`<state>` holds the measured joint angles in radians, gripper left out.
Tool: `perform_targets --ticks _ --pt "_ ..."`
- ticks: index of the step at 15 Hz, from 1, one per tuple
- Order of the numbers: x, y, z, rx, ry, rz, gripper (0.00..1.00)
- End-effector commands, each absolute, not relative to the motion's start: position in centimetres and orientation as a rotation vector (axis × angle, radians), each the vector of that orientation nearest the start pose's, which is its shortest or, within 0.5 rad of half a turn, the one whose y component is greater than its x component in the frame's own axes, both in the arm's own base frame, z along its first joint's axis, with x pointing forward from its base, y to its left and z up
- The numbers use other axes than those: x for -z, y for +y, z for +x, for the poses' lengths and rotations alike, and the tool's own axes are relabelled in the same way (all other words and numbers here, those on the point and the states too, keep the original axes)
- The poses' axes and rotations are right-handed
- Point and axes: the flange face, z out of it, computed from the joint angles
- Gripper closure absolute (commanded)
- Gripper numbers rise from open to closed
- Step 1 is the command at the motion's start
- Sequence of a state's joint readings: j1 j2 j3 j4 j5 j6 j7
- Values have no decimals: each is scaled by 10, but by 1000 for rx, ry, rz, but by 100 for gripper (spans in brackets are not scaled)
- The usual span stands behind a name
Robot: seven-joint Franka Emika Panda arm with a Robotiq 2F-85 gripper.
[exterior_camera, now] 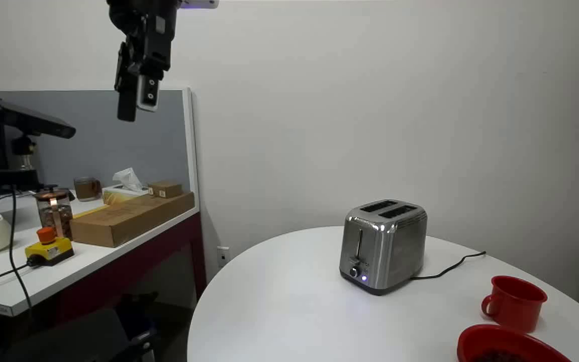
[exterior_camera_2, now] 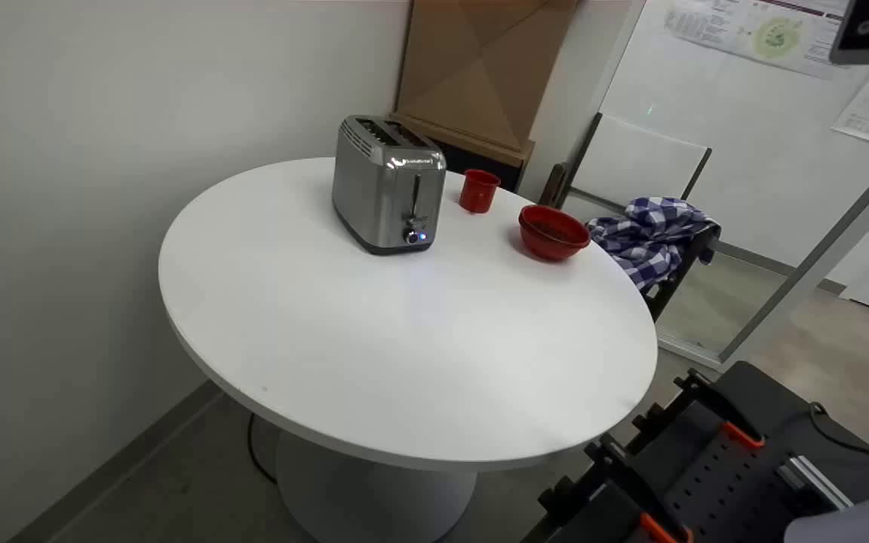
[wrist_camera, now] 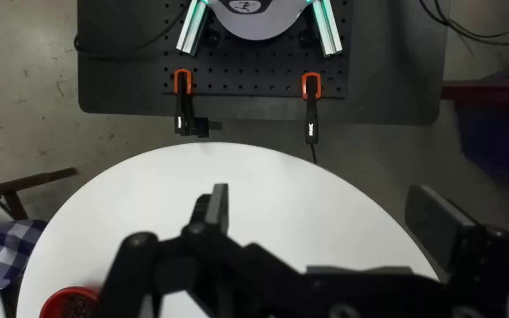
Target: Turn off the switch of the toaster
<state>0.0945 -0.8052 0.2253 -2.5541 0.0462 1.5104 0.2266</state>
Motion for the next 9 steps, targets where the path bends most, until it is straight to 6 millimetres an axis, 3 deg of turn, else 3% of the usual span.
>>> perform_targets --ticks 1,4,9 --pt "-494 101 268 -358 -3 -3293 0" --pt "-491 94 277 -269 70 -3264 0" --pt "-474 53 312 -109 254 -3208 0"
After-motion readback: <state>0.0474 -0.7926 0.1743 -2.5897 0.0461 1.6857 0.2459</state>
